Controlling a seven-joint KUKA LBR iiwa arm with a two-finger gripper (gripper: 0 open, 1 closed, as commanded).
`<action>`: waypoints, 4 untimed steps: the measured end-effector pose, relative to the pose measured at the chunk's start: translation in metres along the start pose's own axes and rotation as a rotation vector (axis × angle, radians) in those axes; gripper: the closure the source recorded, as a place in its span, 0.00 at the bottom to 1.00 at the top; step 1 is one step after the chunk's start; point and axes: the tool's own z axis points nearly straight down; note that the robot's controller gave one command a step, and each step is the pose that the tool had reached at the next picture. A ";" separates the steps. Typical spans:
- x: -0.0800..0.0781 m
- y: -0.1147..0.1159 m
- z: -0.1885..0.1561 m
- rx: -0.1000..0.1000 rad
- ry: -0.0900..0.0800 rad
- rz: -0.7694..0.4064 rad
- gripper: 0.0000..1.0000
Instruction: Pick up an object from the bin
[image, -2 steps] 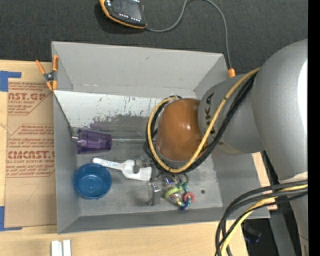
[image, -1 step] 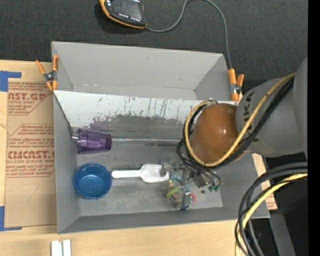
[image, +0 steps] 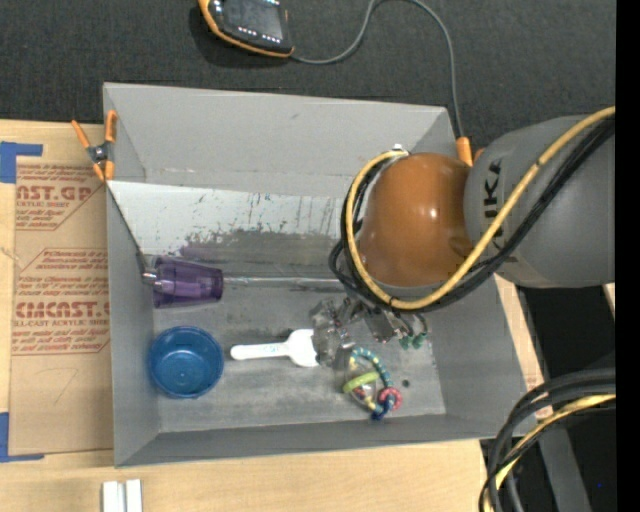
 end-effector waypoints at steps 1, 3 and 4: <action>0.000 0.000 0.000 0.000 0.000 0.000 1.00; -0.011 0.056 0.081 -0.006 0.004 0.014 1.00; -0.034 0.039 0.086 0.001 0.001 -0.139 1.00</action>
Offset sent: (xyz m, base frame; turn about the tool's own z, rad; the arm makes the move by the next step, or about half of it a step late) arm -0.0016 0.0546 -0.0762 0.0269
